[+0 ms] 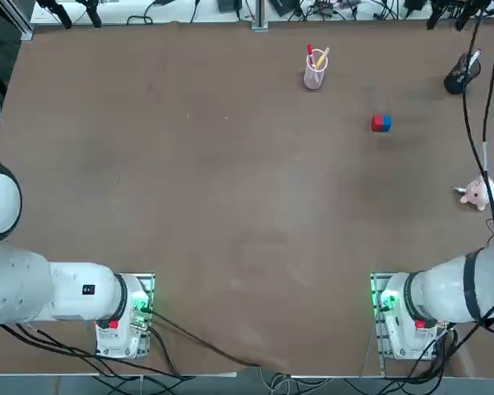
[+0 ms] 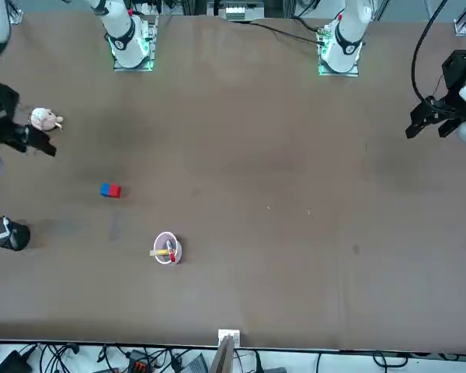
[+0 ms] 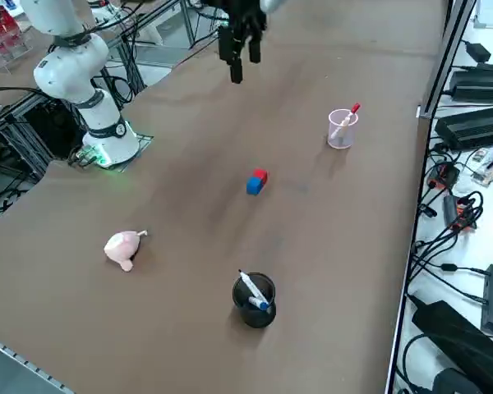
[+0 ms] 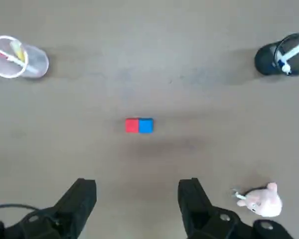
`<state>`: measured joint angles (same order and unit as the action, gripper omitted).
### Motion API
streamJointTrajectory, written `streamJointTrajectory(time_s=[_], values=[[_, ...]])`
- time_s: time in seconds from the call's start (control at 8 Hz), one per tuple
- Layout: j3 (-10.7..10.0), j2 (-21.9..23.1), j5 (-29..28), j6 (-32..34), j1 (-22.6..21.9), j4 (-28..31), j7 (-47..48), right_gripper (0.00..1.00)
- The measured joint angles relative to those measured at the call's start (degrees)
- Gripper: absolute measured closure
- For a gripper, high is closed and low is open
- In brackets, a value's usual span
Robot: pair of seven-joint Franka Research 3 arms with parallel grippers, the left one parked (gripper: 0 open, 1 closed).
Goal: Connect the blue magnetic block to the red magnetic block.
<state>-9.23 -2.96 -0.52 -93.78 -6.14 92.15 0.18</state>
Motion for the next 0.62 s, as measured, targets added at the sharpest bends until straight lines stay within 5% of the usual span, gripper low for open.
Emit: streamJointTrajectory(time_s=[0.62], values=[[3.5, 11.3, 0.1, 0.1, 0.0, 8.9, -0.8, 0.0]])
